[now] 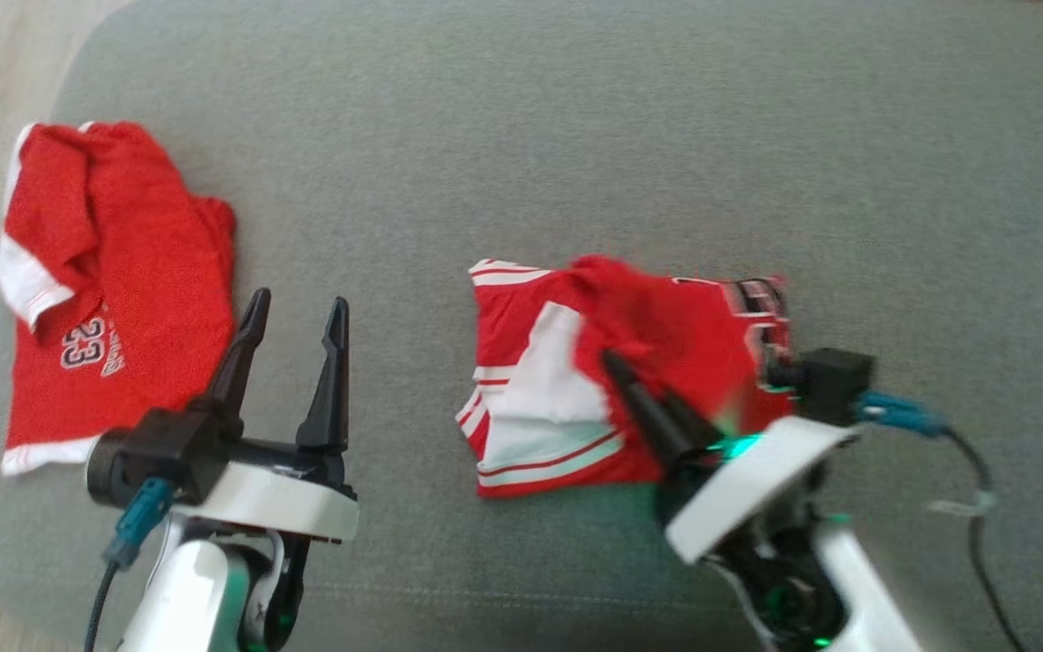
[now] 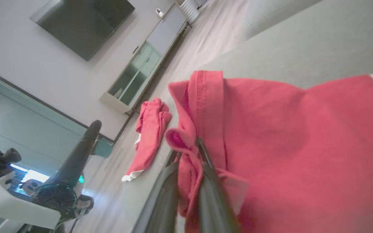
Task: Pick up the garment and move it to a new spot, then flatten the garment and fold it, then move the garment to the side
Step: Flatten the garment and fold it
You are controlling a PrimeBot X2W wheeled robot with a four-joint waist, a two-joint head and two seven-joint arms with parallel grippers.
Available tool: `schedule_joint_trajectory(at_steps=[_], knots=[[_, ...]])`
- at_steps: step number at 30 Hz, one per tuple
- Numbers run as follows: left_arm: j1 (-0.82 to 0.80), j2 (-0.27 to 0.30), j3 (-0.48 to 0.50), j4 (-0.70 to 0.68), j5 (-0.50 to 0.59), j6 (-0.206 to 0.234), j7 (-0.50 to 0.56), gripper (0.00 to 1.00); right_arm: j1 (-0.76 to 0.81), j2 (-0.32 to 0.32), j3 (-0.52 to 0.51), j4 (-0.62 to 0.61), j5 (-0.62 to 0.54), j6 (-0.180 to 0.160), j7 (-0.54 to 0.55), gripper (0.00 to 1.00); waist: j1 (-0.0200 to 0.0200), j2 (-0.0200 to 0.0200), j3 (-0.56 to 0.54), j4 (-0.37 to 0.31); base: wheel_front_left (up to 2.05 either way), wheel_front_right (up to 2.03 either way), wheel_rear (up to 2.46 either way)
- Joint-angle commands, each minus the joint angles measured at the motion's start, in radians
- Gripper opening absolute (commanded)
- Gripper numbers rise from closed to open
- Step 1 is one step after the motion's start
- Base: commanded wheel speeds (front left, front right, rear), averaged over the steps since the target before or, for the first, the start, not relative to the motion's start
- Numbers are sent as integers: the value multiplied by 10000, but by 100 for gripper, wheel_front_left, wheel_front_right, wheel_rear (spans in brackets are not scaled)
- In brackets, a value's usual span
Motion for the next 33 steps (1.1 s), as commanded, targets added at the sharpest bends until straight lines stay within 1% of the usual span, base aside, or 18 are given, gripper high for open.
schedule_joint_trajectory(at_steps=[1, 5, 11, 12, 13, 16, 18, 21, 24, 26, 28, 32, 33], knots=[[-313, 58, 288, -244, 52, -24, -120, 100, -749, 50, 661, 53, 474, -7, -503, 0, 0, 0, 78, 202, 0, 0, 0], [-431, 11, 229, -173, 48, -70, -120, 100, -1436, 51, 1599, 1379, 907, -7, -1262, 0, 0, 0, 213, 437, 0, 0, 0], [-477, -43, 223, -114, 83, -101, -120, 100, -2227, 52, 2179, 2757, 1285, -7, -2124, 0, 0, 0, 308, 524, 0, 0, 0], [-476, -54, 223, -101, 89, -100, -120, 100, -2331, 52, 2254, 2963, 1265, -7, -2244, 47, 0, 0, 308, 521, 0, 0, 0], [-474, -64, 225, -89, 93, -99, -120, 100, -2425, 52, 2348, 3113, 1290, -7, -2357, 100, 0, 0, 304, 514, 0, 0, 0], [-468, -78, 238, -60, 113, -91, -120, 100, -2684, 52, 2550, 3322, 1121, -7, -2977, 100, 0, 0, 285, 481, 0, 0, 0], [-464, -83, 243, -49, 131, -86, -120, 100, -2807, 52, 2646, 3089, 1142, -7, -3504, 100, 0, 0, 254, 461, 0, 0, 0], [-421, -54, 296, -31, 141, -59, -120, 100, -2969, 52, 2310, 2886, 311, -7, -4192, 100, 0, 0, 171, 361, 0, 0, 0], [-318, -21, 366, -38, 138, 2, -120, 100, -2909, 51, 1324, 2706, -995, -7, -4479, 100, 0, 0, 63, 221, 0, 0, 0], [-271, 4, 413, -57, 116, 29, -120, 100, -2699, 8, 396, 2430, -1969, -7, -4465, 100, 0, 0, 12, 139, 0, 0, 0], [-226, 44, 462, -90, 108, 64, -120, 100, -2343, -167, -586, 2018, -2856, -7, -4325, 100, 0, 0, -35, 54, 0, 0, 0], [-181, 161, 596, -114, 53, 111, -120, 100, -1373, -513, -2214, 938, -4173, -7, -3812, 100, 0, 0, -118, -106, 0, 0, 0], [-181, 161, 596, -114, 53, 111, -120, 100, -1373, -513, -2214, 938, -4173, -7, -3812, 100, 0, 0, -118, -106, 0, 0, 0]])
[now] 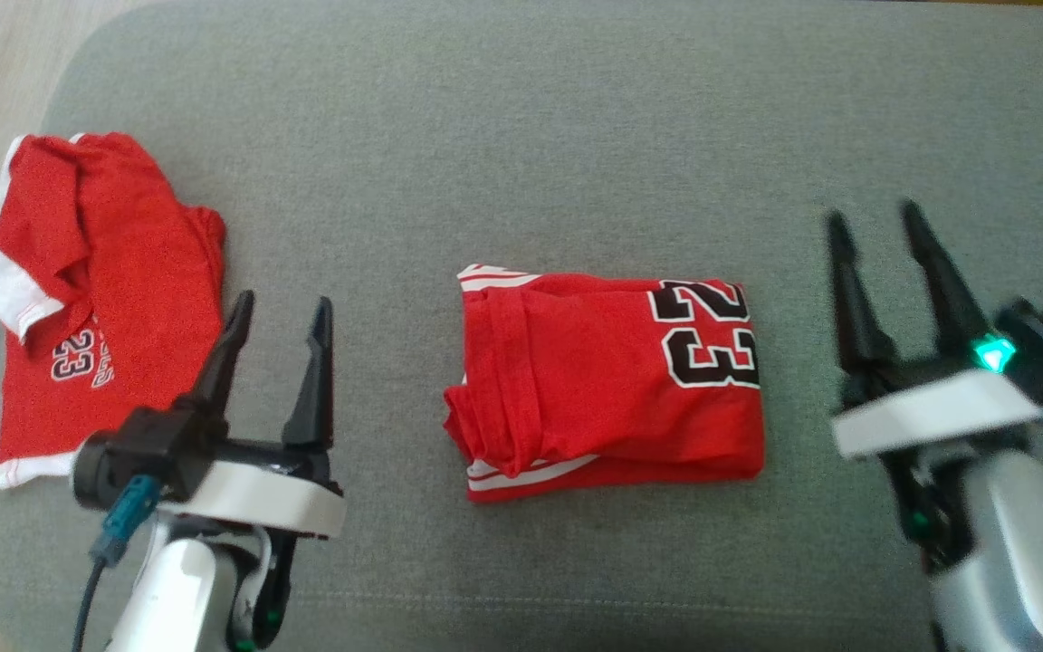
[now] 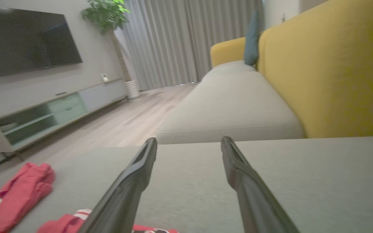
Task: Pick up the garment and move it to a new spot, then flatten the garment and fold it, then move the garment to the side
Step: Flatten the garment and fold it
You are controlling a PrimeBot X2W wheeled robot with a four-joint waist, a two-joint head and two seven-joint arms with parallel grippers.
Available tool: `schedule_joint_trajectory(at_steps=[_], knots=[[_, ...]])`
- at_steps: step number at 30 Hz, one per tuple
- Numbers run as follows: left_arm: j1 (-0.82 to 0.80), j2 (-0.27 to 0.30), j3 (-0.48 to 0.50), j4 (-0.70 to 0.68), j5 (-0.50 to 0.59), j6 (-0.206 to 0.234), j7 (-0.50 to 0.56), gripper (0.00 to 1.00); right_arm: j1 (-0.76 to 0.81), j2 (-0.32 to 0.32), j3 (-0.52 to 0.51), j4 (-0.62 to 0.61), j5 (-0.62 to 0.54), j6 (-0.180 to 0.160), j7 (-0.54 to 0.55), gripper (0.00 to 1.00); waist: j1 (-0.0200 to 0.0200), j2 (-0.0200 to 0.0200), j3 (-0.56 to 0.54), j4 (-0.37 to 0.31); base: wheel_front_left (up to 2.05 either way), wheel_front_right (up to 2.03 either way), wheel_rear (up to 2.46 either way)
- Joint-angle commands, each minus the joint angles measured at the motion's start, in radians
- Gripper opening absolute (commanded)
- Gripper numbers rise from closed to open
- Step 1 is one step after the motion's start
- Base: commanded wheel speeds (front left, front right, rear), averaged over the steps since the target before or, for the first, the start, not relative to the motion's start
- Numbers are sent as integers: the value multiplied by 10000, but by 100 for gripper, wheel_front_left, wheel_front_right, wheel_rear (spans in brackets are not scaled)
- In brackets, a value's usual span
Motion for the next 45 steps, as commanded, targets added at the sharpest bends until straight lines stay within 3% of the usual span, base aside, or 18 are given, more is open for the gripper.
schedule_joint_trajectory(at_steps=[1, 7, 18, 28, 45], knots=[[-134, 203, 459, -358, 27, 104, -120, 100, 65, -6, 86, -500, -167, -7, 74, 100, 0, 0, -48, -60, 0, 0, 0], [49, 371, 641, -341, -15, 258, -100, 100, 1534, -79, -1114, -1770, -889, -7, 786, 100, 0, 0, -329, -287, 0, 0, 0], [864, 615, 485, -391, 86, 412, 67, 100, 3097, 271, -1432, -2654, -1068, -7, 1378, 100, 0, 0, -1331, -572, 0, 0, 0], [1338, 755, 382, -480, 136, 572, 236, 100, 3765, 390, -1403, -2920, -1104, -7, 1649, 100, 0, 0, -1958, -641, 0, 0, 0], [1343, 883, 332, -529, 123, 738, 357, 100, 3895, 502, -1532, -3044, -1227, -7, 1777, 100, 0, 0, -2004, -672, 0, 0, 0]])
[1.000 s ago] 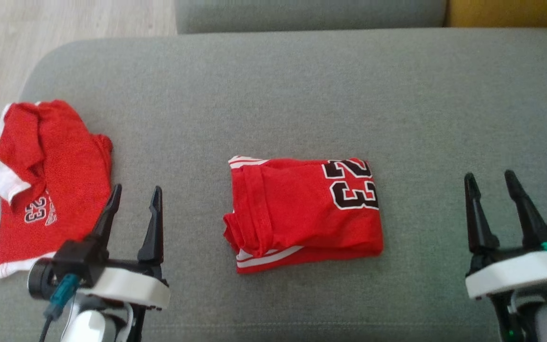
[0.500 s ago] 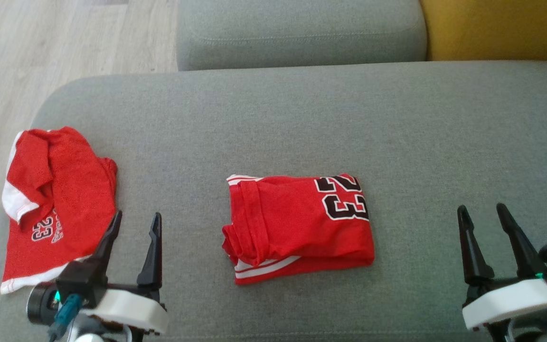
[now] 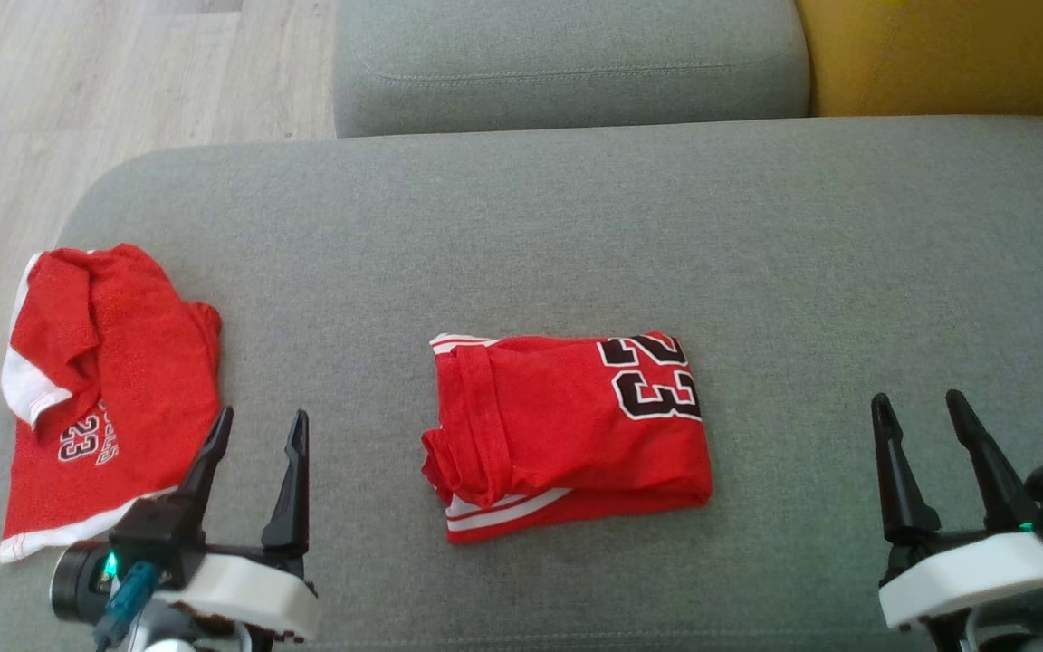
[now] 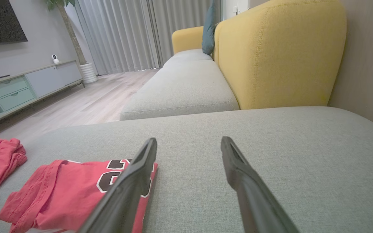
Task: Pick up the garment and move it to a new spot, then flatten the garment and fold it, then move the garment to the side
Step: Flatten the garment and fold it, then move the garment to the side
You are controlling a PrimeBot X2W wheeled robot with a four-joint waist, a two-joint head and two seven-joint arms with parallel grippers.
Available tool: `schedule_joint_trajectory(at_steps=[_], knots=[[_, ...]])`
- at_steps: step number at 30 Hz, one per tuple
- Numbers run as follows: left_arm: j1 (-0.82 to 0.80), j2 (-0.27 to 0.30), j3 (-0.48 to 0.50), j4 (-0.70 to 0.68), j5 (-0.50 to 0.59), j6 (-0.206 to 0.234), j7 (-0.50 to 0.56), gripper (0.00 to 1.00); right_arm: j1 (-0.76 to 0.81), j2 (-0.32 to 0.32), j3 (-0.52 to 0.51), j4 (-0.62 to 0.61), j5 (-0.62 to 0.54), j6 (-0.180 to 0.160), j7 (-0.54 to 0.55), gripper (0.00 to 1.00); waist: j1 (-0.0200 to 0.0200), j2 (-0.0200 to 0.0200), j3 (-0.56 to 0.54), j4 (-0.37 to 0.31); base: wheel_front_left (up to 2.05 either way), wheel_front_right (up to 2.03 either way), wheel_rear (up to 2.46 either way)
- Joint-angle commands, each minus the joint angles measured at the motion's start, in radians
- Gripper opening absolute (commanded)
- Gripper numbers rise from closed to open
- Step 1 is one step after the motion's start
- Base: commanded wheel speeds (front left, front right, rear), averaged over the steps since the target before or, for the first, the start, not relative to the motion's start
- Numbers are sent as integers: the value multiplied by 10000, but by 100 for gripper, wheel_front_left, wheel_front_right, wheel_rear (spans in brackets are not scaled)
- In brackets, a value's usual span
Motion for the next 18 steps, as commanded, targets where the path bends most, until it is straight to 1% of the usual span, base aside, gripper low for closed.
schedule_joint_trajectory(at_steps=[1, 12, 18], knots=[[-491, 203, 334, -310, 34, 58, -23, 100, -268, -100, 160, -397, -91, -7, -30, 100, 0, 0, 6, 3, 0, 0, 0], [-587, 242, 263, -338, 25, 145, 1, 100, -296, -67, 100, -356, -107, -7, -64, 100, 0, 0, 86, 103, 0, 0, 0], [-934, 253, 141, -528, 111, 123, -10, 100, -406, -55, -41, -270, -130, -7, -41, 100, 0, 0, 478, 364, 0, 0, 0]])
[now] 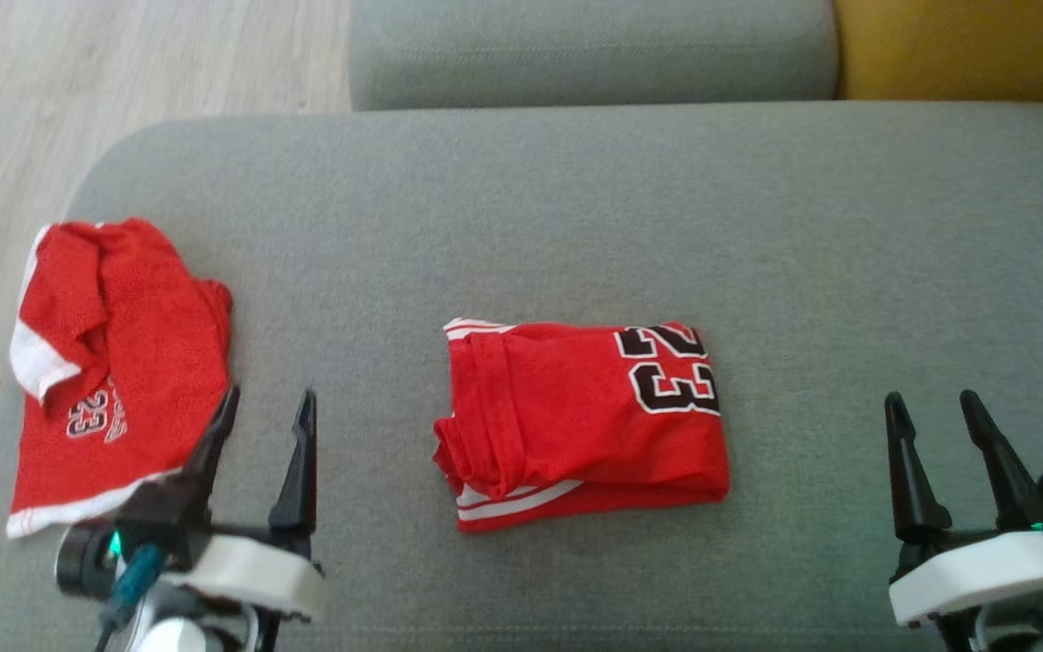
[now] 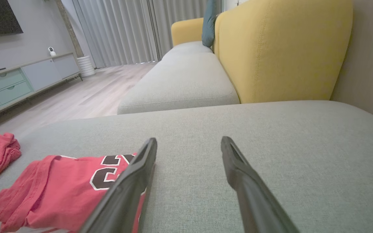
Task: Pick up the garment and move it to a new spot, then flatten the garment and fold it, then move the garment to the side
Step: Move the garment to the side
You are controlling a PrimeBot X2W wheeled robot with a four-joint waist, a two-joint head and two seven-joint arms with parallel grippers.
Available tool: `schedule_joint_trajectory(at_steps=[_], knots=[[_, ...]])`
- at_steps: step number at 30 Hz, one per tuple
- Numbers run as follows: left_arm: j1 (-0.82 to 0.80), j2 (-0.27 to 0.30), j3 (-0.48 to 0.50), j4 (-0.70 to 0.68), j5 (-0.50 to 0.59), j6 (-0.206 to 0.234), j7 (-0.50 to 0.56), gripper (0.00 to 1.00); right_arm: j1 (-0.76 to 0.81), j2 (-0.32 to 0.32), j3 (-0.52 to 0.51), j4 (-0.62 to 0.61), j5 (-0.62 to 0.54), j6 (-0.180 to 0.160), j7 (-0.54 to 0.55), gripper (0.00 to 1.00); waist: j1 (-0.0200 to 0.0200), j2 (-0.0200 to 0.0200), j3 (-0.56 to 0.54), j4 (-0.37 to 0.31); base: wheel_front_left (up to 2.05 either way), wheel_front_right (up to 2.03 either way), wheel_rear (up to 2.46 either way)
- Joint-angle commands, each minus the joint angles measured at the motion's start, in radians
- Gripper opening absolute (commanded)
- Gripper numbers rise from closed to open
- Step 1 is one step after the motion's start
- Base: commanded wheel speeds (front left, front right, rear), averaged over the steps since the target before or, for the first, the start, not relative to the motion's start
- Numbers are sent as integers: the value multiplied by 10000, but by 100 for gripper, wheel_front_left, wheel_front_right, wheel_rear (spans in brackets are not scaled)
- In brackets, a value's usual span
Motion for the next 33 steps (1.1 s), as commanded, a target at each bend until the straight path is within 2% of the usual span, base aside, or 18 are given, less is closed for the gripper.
schedule_joint_trajectory(at_steps=[1, 8, 15, 22, 26, 27, 28, 33], knots=[[-857, 192, 282, -438, 119, 2, -16, 100, -436, -102, 162, -251, -76, -7, -33, 100, 0, -1, 271, 203, 0, 0, 0], [-1860, -29, 39, -252, 185, -202, -204, 100, -1039, -219, 220, 686, -6, -7, 56, 100, 0, -1, 1020, 957, 0, 0, 0], [-2519, -339, -41, 54, 218, -312, -435, 100, -2396, -460, 1081, 2802, 409, -7, 233, 100, 0, -1, 1558, 1529, 0, 0, 0], [-2813, -562, -8, 62, 335, -429, -495, 100, -3253, -545, 1837, 4880, 867, -7, 611, 100, 0, -1, 1714, 1855, 0, 0, 0], [-2806, -627, 82, -64, 395, -510, -498, 100, -3418, -561, 2031, 5376, 1120, -7, 865, 100, 0, -1, 1717, 1920, 0, 0, 0], [-2789, -649, 108, -95, 421, -533, -498, 100, -3453, -573, 2109, 5484, 1231, -7, 965, 20, 0, -1, 1714, 1933, 0, 0, 0], [-2770, -671, 132, -122, 446, -556, -499, 100, -3488, -589, 2175, 5506, 1347, -7, 968, 0, 0, -1, 1715, 1945, 0, 0, 0], [-2639, -772, 284, -173, 549, -633, -500, 100, -3480, -845, 2325, 5315, 1533, -7, 854, 0, 0, -1, 1657, 1919, 0, 0, 0]])
